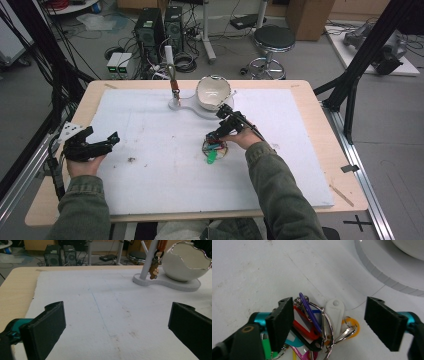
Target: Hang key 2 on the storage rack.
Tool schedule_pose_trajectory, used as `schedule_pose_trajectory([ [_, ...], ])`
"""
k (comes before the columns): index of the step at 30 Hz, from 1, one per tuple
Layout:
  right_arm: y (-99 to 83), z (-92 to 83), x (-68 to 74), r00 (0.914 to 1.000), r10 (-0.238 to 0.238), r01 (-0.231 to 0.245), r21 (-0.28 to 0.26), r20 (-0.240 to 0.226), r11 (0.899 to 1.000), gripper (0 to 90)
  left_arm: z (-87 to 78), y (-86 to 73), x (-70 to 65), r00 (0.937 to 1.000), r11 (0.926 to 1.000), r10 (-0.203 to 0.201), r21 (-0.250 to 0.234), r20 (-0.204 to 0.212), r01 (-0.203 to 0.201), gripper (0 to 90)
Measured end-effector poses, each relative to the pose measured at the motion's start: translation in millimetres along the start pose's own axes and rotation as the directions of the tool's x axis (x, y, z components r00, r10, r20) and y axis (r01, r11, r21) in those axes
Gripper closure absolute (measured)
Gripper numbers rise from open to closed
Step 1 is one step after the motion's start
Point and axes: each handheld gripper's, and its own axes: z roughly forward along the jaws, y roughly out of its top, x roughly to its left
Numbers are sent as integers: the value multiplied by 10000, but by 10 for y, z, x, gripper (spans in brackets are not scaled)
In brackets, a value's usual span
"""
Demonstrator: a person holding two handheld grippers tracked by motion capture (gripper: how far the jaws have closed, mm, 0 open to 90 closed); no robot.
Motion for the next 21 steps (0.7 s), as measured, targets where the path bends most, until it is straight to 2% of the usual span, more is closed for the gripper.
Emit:
schedule_pose_trajectory([
  [2, 2, 9, 8, 10000, -48, 48, -1, 0, 10000, 288, 2, 0, -2, 10000, 10000, 3, 8, 25, -3, 17],
  [6, 10, 58, 41, 9995, -275, 276, 123, -120, 9995, 402, 2, -1, -2, 10000, 10000, 7, 11, 13, -7, 17],
  [8, 14, 91, 75, 9990, -433, 436, 214, -138, 9988, 489, 2, -1, -2, 10000, 10000, 12, 11, 16, -12, 17],
  [12, 15, 105, 129, 9975, -661, 669, 331, -248, 9972, 781, 6, -3, -1, 10000, 10000, 4, 19, 11, -4, 17],
  [14, 7, 96, 145, 9965, -806, 816, 478, -225, 9955, 848, 6, -3, -1, 10000, 10000, 23, 33, 16, -23, 17],
  [16, 1, 83, 147, 9976, -685, 686, 528, -43, 9962, 851, 6, -3, -1, 10000, 10000, 23, 27, 25, -23, 17],
  [21, -13, -6, 90, 9994, -176, 186, 329, -304, 9993, 854, 5, -2, -3, 10000, 10000, 16, 13, 10, -16, 17],
])
